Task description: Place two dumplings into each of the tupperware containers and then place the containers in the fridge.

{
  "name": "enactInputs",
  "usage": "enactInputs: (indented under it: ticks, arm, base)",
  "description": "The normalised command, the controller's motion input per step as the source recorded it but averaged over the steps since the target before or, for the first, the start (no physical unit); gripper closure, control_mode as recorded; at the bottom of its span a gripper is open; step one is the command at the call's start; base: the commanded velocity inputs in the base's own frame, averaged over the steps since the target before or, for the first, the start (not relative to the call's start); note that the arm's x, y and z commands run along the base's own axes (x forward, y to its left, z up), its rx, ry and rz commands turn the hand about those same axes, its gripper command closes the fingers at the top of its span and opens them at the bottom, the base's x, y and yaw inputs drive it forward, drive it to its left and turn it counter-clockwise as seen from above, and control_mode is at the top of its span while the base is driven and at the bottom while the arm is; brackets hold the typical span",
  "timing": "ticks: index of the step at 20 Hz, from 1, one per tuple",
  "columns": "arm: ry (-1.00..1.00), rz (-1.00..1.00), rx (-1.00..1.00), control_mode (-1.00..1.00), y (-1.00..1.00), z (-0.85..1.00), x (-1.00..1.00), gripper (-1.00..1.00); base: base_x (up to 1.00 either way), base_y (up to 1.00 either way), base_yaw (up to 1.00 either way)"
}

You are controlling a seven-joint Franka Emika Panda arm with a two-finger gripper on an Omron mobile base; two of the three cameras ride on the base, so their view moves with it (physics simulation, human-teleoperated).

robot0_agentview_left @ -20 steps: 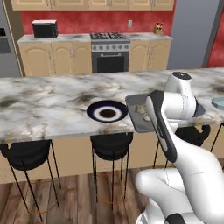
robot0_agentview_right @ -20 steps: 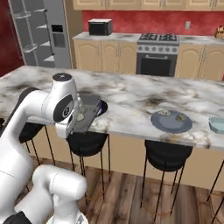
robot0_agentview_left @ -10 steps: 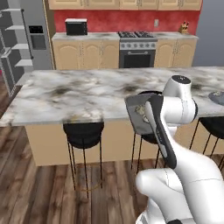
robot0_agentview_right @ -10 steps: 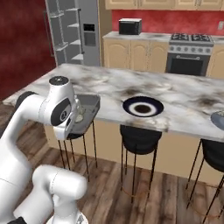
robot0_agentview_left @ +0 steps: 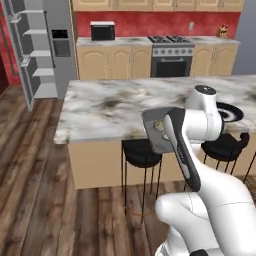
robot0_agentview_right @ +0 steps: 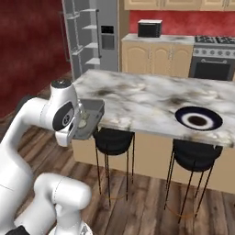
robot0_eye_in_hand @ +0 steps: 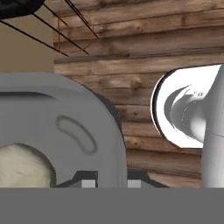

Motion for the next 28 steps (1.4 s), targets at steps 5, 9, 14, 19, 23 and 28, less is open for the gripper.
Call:
enactInputs:
  ticks: [5, 9, 14, 19, 23, 28]
  arm:
    - [0.00, 0.00, 0.00, 1.00, 0.00, 0.00, 0.00, 1.00]
    - [0.00, 0.00, 0.00, 1.00, 0.00, 0.00, 0.00, 1.00]
    - [0.00, 0.00, 0.00, 1.00, 0.00, 0.00, 0.00, 1.00]
    - [0.00, 0.00, 0.00, 1.00, 0.00, 0.00, 0.00, 1.00]
    - [0.00, 0.00, 0.00, 1.00, 0.00, 0.00, 0.00, 1.00]
    - [0.00, 0.00, 0.00, 1.00, 0.00, 0.00, 0.00, 1.00]
  base:
    - [0.09, 1.00, -0.09]
    - [0.00, 1.00, -0.05]
    - [0.01, 1.00, -0.05]
    - [0.20, 1.00, -0.05]
    - [0.66, 1.00, -0.08]
    - [0.98, 0.85, -0.09]
